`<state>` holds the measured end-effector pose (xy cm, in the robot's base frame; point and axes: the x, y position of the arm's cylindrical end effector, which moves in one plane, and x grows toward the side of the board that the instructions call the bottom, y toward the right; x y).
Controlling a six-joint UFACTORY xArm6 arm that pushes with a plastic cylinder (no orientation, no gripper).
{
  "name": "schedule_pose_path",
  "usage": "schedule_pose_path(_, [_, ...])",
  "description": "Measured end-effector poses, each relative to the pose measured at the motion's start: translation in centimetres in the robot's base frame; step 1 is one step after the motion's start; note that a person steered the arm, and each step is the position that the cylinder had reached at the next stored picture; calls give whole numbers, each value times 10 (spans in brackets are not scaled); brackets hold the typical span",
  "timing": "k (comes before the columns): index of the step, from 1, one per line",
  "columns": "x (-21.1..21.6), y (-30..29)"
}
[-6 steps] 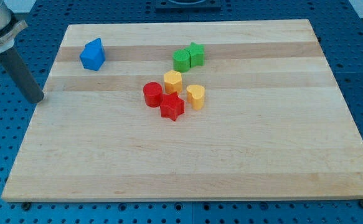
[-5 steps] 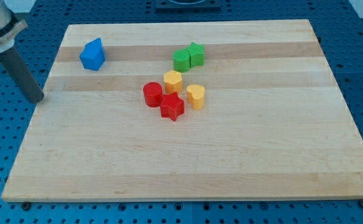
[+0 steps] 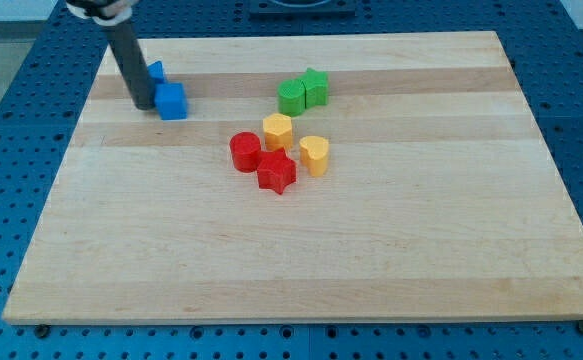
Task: Push the blue cube above the red circle
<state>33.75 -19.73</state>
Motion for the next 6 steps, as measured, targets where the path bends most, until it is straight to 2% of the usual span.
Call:
schedule_pose_path(1, [4, 20])
schedule_pose_path(2, [-3, -15])
schedule_pose_path(3, [-14, -23])
schedule_pose_path(6, [-45, -18])
